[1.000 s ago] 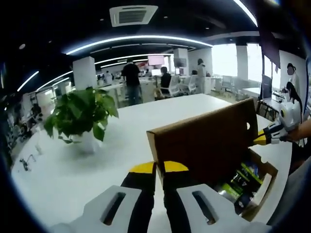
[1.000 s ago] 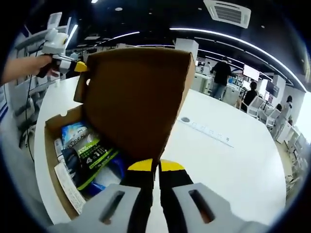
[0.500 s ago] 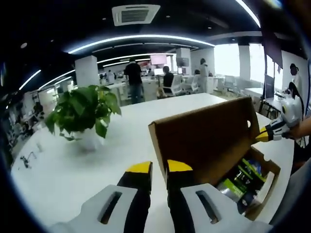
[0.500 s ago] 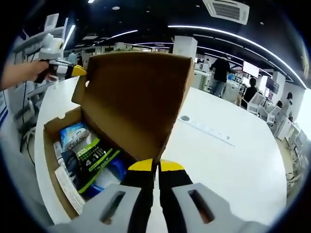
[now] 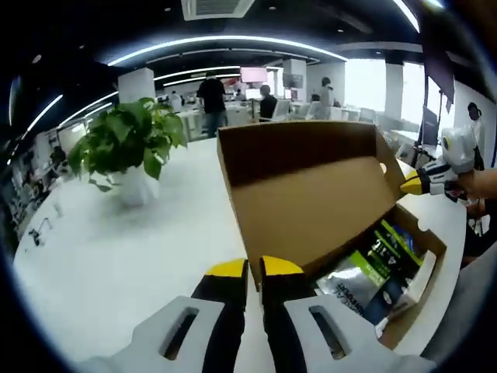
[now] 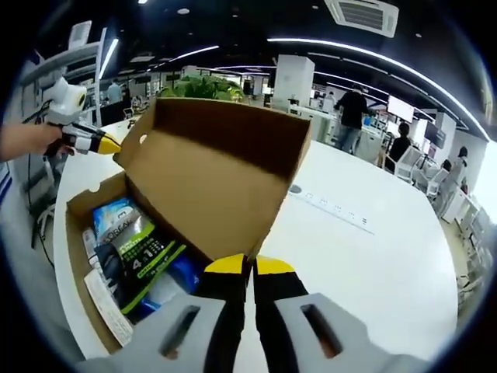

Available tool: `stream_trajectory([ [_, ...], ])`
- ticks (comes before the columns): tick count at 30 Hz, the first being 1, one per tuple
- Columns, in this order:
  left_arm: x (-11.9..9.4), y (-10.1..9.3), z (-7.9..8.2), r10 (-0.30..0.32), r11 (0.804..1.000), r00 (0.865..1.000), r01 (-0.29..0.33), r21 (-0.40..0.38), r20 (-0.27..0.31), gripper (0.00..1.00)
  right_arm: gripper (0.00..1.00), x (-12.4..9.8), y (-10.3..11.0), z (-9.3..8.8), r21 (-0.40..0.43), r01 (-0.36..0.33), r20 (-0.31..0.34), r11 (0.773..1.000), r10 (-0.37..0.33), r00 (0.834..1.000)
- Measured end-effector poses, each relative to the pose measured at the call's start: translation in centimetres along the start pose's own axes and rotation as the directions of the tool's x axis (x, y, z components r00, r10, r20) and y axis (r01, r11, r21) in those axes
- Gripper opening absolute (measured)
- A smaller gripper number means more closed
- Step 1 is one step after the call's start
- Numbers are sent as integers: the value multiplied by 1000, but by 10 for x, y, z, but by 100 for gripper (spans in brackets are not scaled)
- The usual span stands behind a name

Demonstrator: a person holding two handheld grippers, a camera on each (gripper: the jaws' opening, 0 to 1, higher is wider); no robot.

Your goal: Operate the shoe box by opening the lid, removing the specified soft item, and placing it in the target area until the item is outside and the box remains undamaged.

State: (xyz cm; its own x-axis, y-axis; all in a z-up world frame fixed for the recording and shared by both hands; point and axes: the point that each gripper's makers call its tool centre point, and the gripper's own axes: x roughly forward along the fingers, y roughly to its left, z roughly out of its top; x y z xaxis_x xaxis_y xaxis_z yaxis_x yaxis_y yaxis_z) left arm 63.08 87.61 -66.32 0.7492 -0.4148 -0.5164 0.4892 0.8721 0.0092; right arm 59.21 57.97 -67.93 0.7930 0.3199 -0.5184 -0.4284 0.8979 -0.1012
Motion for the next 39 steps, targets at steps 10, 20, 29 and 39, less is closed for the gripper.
stream_trajectory([
  [10,8,4,0,-6,998,1000,6,-63,4,0,1,6,-4,1,15,-5,-30,1000,5,1000],
  [20,17,8,1,-4,998,1000,4,-70,-1,0,1,12,-6,0,4,-19,-56,1000,19,998],
  [29,25,9,2,-4,998,1000,3,-65,-16,0,2,20,-10,-2,-20,-32,-80,999,30,996],
  [39,32,10,1,3,998,999,-5,-55,-40,0,3,26,-13,-4,-13,-44,-99,999,42,994],
])
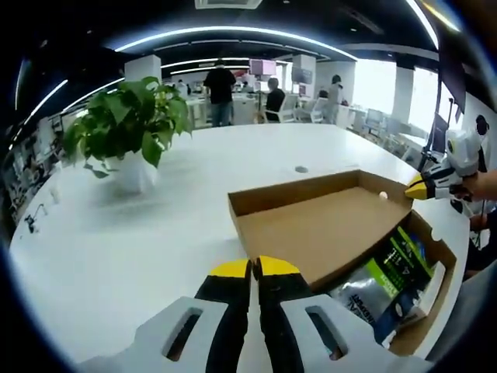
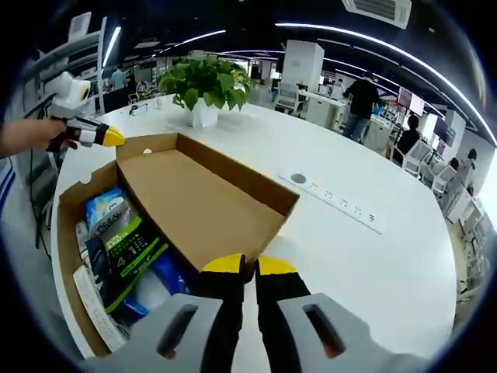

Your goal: Operate the shoe box by opening the lid, removing the specified soft item, and placing it in the target area until the item is outside and the box remains undamaged.

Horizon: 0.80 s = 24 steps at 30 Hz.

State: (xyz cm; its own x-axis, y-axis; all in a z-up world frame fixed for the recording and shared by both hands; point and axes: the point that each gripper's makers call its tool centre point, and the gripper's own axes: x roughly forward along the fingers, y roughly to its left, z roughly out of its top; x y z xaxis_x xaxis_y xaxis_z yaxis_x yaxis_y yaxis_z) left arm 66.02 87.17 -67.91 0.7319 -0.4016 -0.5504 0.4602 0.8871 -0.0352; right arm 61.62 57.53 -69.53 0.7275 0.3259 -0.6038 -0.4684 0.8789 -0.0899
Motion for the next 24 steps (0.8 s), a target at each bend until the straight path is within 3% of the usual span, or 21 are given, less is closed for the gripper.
stream_trajectory([
  [13,6,1,-1,11,1000,1000,-11,-21,-28,0,4,5,-2,-3,91,-13,-23,996,15,1000],
  [24,2,1,2,17,1000,1000,-17,0,-13,1,13,-5,-1,5,141,-36,28,989,33,999],
])
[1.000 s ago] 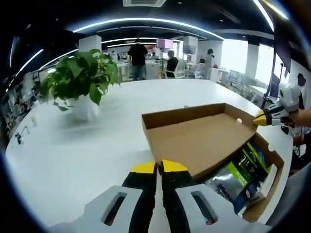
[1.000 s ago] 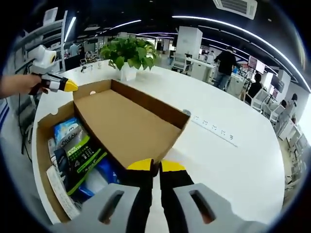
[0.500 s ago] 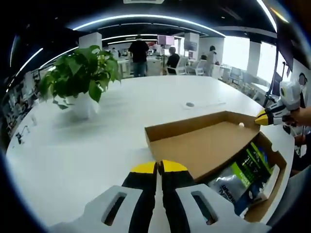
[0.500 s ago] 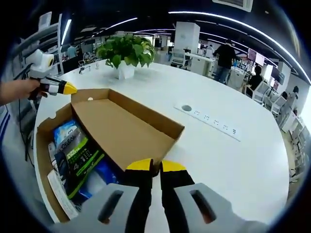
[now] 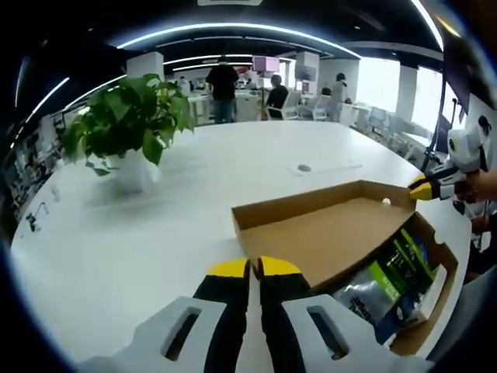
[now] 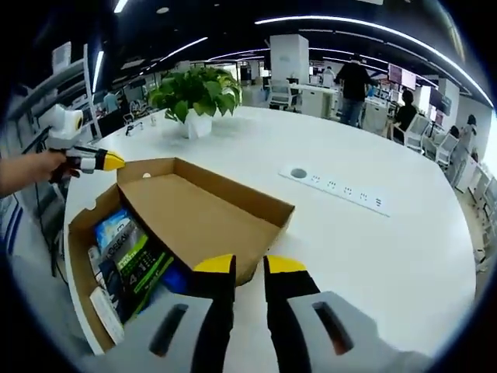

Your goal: Operate the shoe box by opening the lid, removing the specified soft item, and placing it in the target area until the item is outside and the box remains undamaged.

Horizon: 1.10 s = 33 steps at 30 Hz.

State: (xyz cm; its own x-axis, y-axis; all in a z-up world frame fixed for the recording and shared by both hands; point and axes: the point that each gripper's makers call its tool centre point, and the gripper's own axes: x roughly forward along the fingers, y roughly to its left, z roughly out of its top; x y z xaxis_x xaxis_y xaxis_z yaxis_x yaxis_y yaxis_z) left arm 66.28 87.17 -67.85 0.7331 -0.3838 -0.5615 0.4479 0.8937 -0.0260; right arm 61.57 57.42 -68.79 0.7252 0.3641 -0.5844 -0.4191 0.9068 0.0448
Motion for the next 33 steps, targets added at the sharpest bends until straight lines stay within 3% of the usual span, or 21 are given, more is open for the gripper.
stream_trajectory([
  [9,-16,-2,2,2,1000,1000,-2,-7,20,8,16,-20,10,5,-5,-15,40,1000,15,999],
  [18,-32,-12,-1,-9,1000,1000,9,-2,20,13,17,-35,28,-1,-17,-52,40,998,53,998],
  [33,-52,-44,-11,-55,998,998,55,17,20,19,18,-36,68,-22,-50,-138,-28,989,137,990],
])
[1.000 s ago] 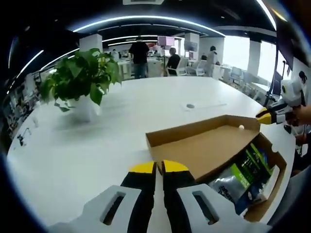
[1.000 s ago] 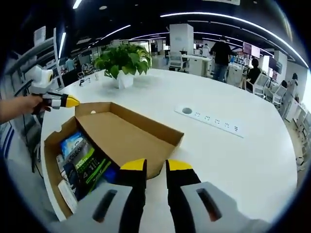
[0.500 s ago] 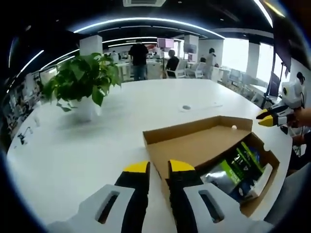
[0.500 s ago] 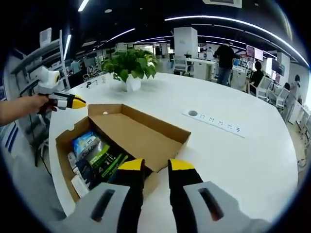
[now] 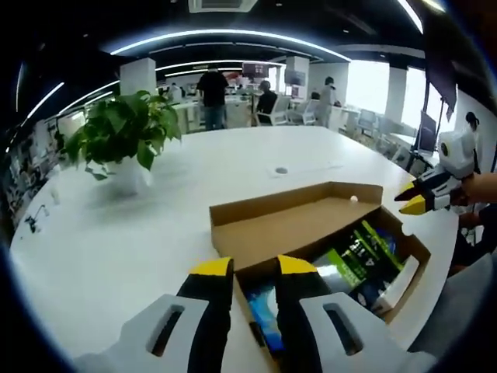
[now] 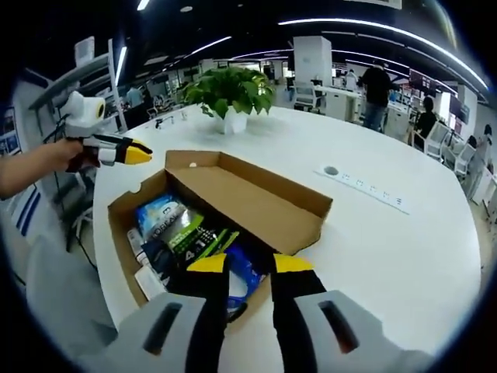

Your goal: Operate the shoe box by opening the lid, removing the specified soft item, and placing it in the target area until the item is outside and the box remains undamaged.

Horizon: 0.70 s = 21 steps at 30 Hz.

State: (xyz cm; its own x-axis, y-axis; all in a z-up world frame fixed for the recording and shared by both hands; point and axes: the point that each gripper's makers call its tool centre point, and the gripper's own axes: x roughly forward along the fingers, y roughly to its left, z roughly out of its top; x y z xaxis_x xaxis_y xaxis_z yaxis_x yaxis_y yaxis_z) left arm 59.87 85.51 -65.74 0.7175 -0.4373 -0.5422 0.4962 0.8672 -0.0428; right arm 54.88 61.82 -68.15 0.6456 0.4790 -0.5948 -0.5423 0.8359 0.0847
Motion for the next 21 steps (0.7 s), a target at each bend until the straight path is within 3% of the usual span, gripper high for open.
stream_trajectory([
  [10,-7,-22,-20,-42,999,999,42,7,-31,21,20,14,21,-11,-17,-51,-52,999,50,997],
  [21,-17,-45,-34,-84,996,995,85,28,-52,23,22,39,38,-26,-39,-99,-156,994,92,983],
])
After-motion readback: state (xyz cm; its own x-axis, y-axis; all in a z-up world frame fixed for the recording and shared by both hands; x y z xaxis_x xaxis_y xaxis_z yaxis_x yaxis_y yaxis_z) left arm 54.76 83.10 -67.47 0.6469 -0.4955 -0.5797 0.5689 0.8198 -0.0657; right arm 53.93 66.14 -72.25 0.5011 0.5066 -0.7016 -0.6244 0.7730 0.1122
